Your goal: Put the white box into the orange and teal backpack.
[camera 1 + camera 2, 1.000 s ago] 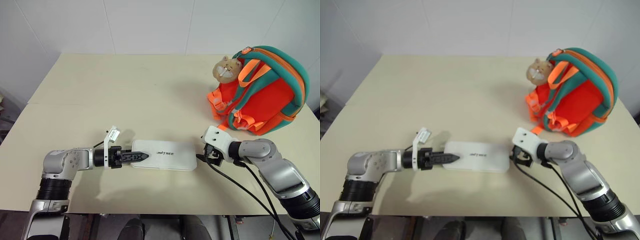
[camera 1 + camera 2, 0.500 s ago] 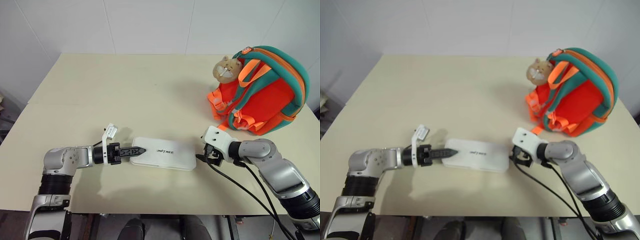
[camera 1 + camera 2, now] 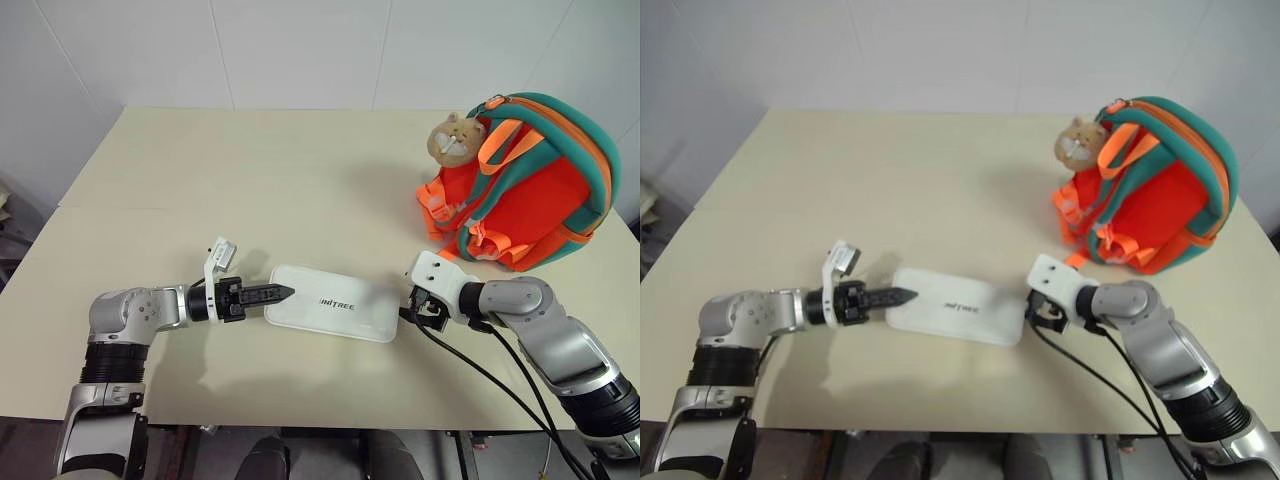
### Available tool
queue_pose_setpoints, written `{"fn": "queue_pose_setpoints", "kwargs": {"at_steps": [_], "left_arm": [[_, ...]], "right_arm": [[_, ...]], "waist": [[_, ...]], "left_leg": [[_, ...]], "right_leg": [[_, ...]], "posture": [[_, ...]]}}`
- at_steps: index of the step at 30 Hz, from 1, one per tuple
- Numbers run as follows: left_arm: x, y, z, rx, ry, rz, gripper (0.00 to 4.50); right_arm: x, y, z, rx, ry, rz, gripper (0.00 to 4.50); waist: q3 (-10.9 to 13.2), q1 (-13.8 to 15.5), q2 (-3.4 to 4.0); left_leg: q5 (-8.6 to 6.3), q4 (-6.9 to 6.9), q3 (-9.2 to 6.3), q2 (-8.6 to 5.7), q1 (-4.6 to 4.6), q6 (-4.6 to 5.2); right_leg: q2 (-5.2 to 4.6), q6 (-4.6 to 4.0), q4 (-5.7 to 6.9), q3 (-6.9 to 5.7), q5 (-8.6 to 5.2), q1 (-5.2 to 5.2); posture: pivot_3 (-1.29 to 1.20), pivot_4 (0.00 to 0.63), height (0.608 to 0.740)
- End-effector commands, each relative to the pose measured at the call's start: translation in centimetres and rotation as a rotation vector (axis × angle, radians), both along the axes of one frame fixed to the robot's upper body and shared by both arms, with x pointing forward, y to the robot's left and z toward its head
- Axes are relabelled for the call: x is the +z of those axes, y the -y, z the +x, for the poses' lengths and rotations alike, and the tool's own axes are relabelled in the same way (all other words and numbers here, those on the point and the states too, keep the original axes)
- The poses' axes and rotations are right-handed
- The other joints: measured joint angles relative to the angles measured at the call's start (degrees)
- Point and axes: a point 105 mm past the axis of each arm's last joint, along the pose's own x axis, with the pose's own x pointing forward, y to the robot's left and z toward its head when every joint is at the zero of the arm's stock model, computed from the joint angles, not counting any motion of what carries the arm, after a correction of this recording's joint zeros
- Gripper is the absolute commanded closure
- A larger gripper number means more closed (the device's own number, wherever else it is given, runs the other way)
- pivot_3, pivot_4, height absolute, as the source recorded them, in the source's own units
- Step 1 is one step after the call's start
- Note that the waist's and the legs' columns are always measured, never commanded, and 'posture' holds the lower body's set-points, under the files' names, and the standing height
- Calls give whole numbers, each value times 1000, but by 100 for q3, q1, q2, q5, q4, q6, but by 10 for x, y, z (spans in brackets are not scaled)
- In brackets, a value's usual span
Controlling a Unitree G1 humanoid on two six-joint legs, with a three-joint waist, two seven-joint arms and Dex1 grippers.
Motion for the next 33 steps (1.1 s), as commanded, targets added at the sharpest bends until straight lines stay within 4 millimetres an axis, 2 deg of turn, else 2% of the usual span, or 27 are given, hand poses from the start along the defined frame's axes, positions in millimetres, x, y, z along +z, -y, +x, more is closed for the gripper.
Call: {"fn": "queue_pose_setpoints", "kwargs": {"at_steps": [1, 7, 10, 16, 20, 23, 27, 33], "left_arm": [[12, -10, 12, 89, 7, -27, 3174], [19, -19, 18, 164, -39, -100, 3175], [25, -22, 19, 192, -60, -148, 3177], [38, -31, 23, 273, -66, -221, 3177], [50, -38, 28, 340, -42, -282, 3178], [52, -30, 24, 330, -46, -293, 3178], [52, -21, 19, 309, -65, -295, 3179], [46, -14, 16, 294, -112, -274, 3181]], "right_arm": [[17, -4, 4, 8, 75, 36, 0], [32, 5, 13, -94, 150, 144, 0], [48, 12, 15, -157, 224, 252, 0], [73, 47, 6, -358, 347, 553, 0], [79, 69, 0, -419, 409, 595, 0], [81, 91, -2, -461, 429, 602, 0], [86, 110, 10, -501, 449, 658, 0], [91, 115, 35, -481, 457, 707, 0]], "waist": [[0, 0, 0], [0, -6, 0], [0, 1, 0], [0, 16, 0], [0, 11, 0], [0, 1, 0], [0, -19, 0], [0, -34, 0]], "left_leg": [[0, 0, 0, 0, 0, 0], [5, -1, -1, 0, 0, -9], [6, -2, -1, 0, -5, -12], [7, -14, -3, -1, -9, -16], [6, -14, -2, -1, -8, -17], [6, -14, -2, -1, -5, -17], [6, -9, 3, -1, 0, -17], [9, -7, 9, 0, 10, -21]], "right_leg": [[0, 0, 0, 0, 0, 0], [-1, 0, 4, 0, 1, -3], [-1, 1, 6, 0, 2, -3], [-3, 2, 5, -2, 3, -4], [-3, 3, 4, -2, 3, -3], [-2, 3, 7, -1, 3, -3], [-2, 5, 10, 4, 4, -1], [1, 3, 4, 12, 5, -2]], "posture": [[0, 150, 740], [0, 150, 740], [0, 150, 740], [0, 150, 740], [0, 150, 740], [0, 150, 740], [0, 150, 740], [0, 150, 740]]}}
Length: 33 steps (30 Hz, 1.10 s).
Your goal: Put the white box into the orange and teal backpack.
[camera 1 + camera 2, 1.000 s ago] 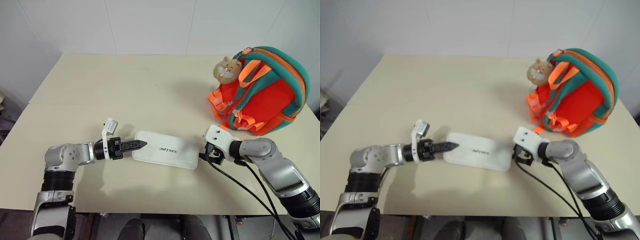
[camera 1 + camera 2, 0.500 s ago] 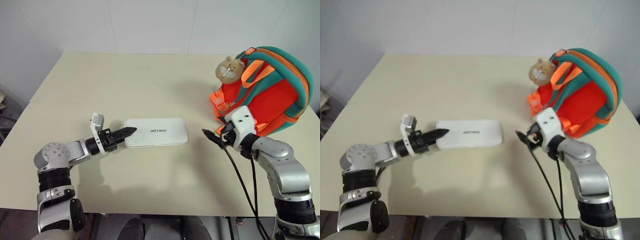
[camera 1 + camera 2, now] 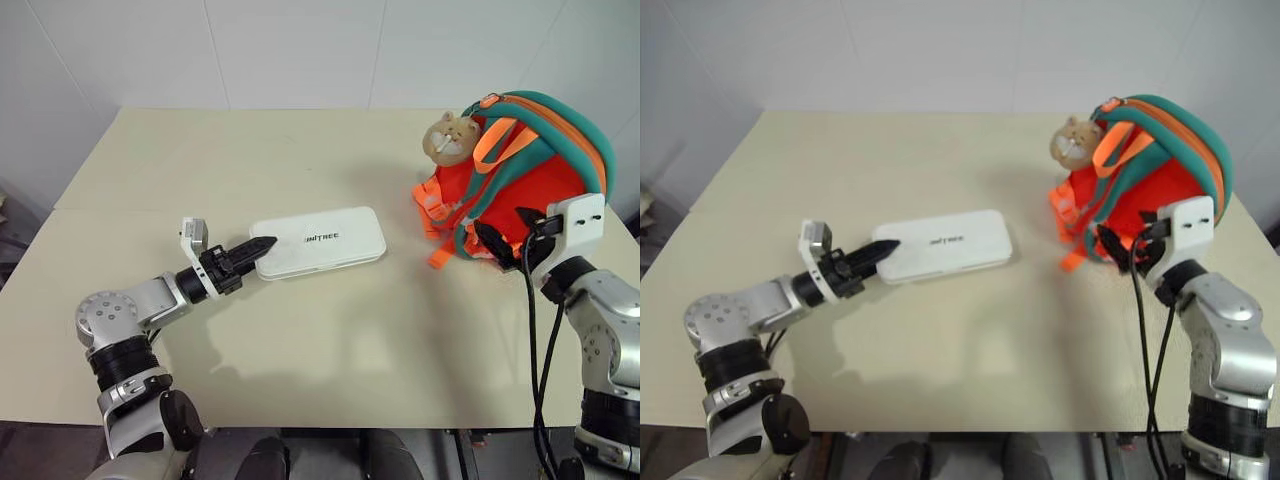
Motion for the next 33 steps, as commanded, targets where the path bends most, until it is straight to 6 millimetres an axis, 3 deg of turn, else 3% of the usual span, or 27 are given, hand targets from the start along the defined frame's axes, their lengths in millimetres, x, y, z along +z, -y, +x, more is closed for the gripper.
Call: {"fn": "queue_pose_setpoints", "kwargs": {"at_steps": [1, 7, 15, 19, 28, 29, 33], "left_arm": [[15, 2, -4, -14, 60, -15, 3181], [16, -1, -9, -3, 75, 5, 3181], [13, -2, -13, 10, 75, 21, 3181], [14, -1, -13, 14, 78, 29, 3181], [16, -2, -10, 29, 85, 28, 3181], [16, -2, -10, 30, 85, 27, 3181], [17, -6, -8, 42, 85, 27, 3181]], "right_arm": [[15, 3, 8, 11, 68, 0, 0], [28, -7, 31, 67, 116, 77, 0], [25, -25, 53, 96, 102, 62, 0], [12, -25, 64, 53, 34, 50, 896], [22, -22, 70, 21, 81, 79, 3717], [23, -22, 70, 21, 83, 79, 3915], [27, -26, 71, 36, 102, 77, 3952]], "waist": [[0, 5, 0], [0, 3, 0], [1, 5, 1], [0, 2, 1], [1, -7, 1], [1, -15, 1], [1, -54, 1]], "left_leg": [[1, 1, 1, -1, 0, -1], [6, -6, 3, -1, -6, -11], [6, -16, 4, 0, -10, -15], [7, -15, 4, 0, -10, -17], [7, -16, 4, 0, -11, -18], [7, -16, 4, 0, -11, -18], [7, -16, 4, 0, -12, -18]], "right_leg": [[-2, 0, -1, 1, 1, 0], [-2, 3, 1, 1, 3, -1], [-3, 4, -10, 0, 3, -3], [-2, 4, -7, 0, 3, -3], [-2, 4, -10, 0, 3, -3], [-2, 4, -9, 0, 3, -4], [-2, 4, -10, 0, 3, -3]], "posture": [[0, 150, 740], [0, 150, 740], [0, 150, 740], [0, 150, 740], [0, 150, 740], [0, 150, 740], [0, 150, 740]]}}
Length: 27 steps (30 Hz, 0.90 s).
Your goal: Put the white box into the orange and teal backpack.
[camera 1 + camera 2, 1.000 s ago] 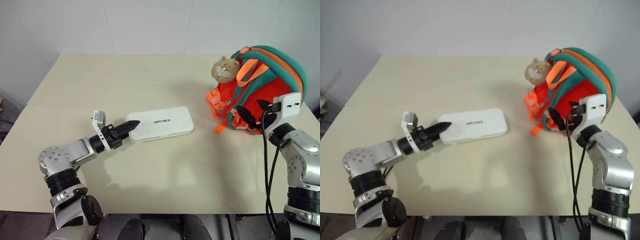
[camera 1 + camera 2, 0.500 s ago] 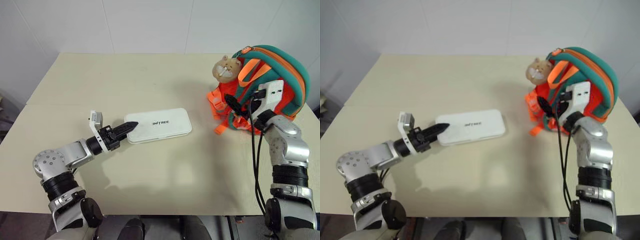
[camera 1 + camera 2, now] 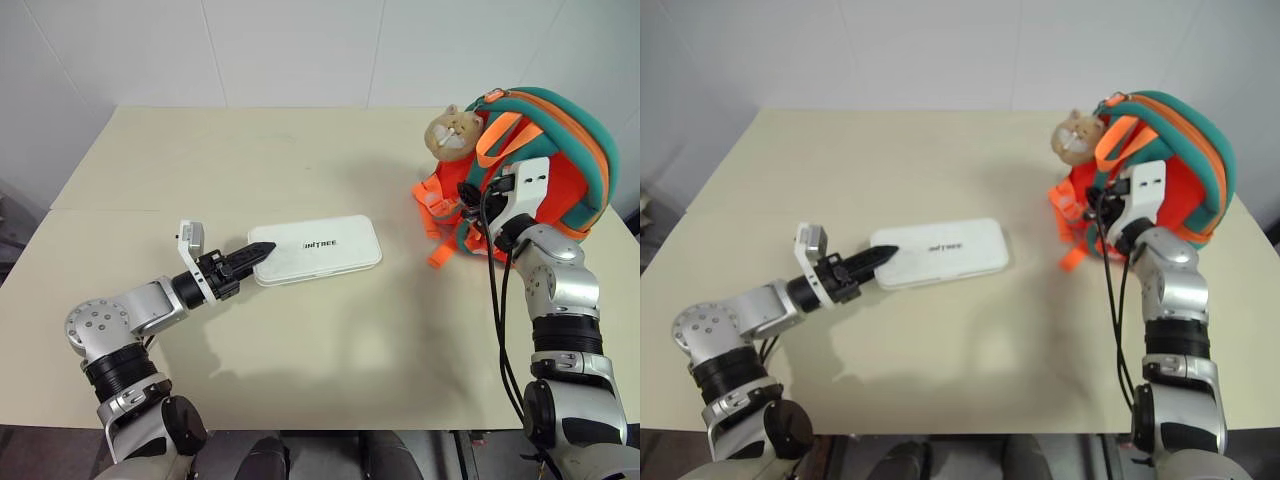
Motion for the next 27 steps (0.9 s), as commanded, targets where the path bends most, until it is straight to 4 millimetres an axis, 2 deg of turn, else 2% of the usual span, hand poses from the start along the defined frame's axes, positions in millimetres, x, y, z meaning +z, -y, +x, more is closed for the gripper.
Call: {"fn": "queue_pose_setpoints", "kwargs": {"at_steps": [1, 5, 9, 16, 27], "left_arm": [[14, -3, 1, 6, 65, -28, 3181], [15, -6, 3, 24, 70, -24, 3181], [19, -17, 8, 66, 78, -13, 3181], [27, -38, 19, 131, 83, 13, 3182], [29, -45, 24, 145, 91, 26, 3183]], "right_arm": [[24, -2, -1, 4, 92, 6, 3952], [26, -11, -4, 41, 99, 6, 3952], [28, -33, -12, 140, 102, -11, 3952], [23, -71, -44, 364, 67, -66, 3952], [35, -94, -81, 533, 68, -112, 3952]], "waist": [[0, -38, 0], [0, -68, 0], [0, -84, 1], [0, -72, 1], [1, -73, 1]], "left_leg": [[0, 0, 0, 0, 0, 0], [0, 0, 0, 0, -1, 0], [0, -2, -1, 0, -1, 0], [0, -8, -1, 2, -4, -1], [-2, -8, -1, 3, -5, -2]], "right_leg": [[0, 0, 0, 0, 0, 0], [-1, 0, -1, 0, 0, 0], [0, 0, 0, 0, 0, -3], [1, 0, -1, 0, 0, -10], [1, 0, 2, 0, 0, -14]], "posture": [[0, 150, 740], [0, 150, 740], [0, 150, 740], [0, 150, 740], [0, 150, 740]]}}
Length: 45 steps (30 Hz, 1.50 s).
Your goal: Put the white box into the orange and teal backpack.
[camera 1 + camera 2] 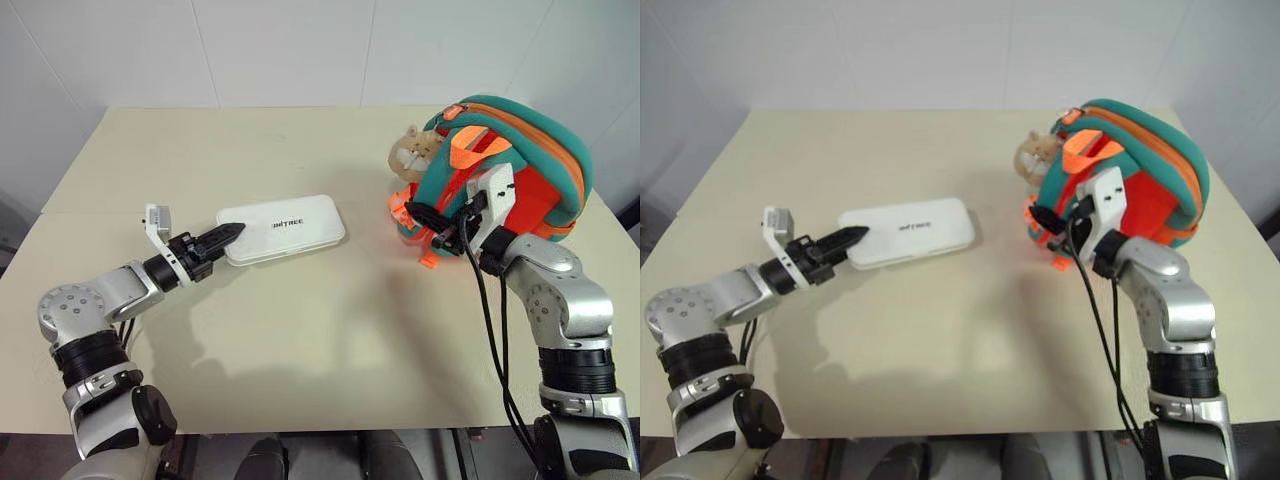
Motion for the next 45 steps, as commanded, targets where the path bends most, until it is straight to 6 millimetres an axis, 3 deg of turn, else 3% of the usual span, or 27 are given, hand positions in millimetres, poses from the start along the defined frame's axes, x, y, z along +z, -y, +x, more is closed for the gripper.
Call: {"fn": "queue_pose_setpoints", "kwargs": {"at_steps": [1, 8, 15, 24, 32, 37, 45], "left_arm": [[18, -5, 2, 7, 73, -5, 3183], [22, -14, 3, 15, 81, 14, 3183], [29, -34, 7, 53, 95, 51, 3183], [36, -47, 6, 46, 115, 104, 3183], [46, -54, 4, 13, 151, 158, 3183], [62, -56, -3, -18, 251, 208, 3183], [106, -62, -32, -68, 530, 274, 3183]], "right_arm": [[22, -13, -20, 103, 72, -7, 3952], [22, -37, -65, 350, 27, -97, 3952], [50, -53, -92, 505, 72, -136, 3952], [62, -65, -134, 729, 71, -224, 3952], [50, -66, -169, 941, 26, -402, 3952], [31, -59, -174, 976, 24, -455, 3952], [12, -45, -164, 971, 13, -490, 3952]], "waist": [[0, 1, 0], [0, 3, 0], [0, 7, -1], [1, 15, -2], [1, 13, -4], [6, 17, -23], [10, 8, -29]], "left_leg": [[0, 0, 0, 0, -1, 0], [-3, -9, 1, 0, -4, 3], [-5, -2, 6, 1, -4, 5], [-14, -7, 16, 1, -18, 13], [-18, -3, 41, 2, -35, 18], [-20, -3, 44, 5, -35, 21], [-20, 3, 54, 7, -33, 22]], "right_leg": [[0, 0, 0, 0, 0, 0], [-1, 0, -7, -1, 0, -5], [-1, -1, 0, 0, 0, -10], [-7, -1, -6, -6, -1, -26], [-10, -1, 1, -6, 0, -56], [-8, 0, 3, -7, 0, -57], [-9, 0, 12, -3, 0, -59]], "posture": [[0, 150, 740], [0, 150, 740], [0, 150, 740], [0, 150, 740], [0, 150, 740], [0, 150, 740], [0, 150, 740]]}}
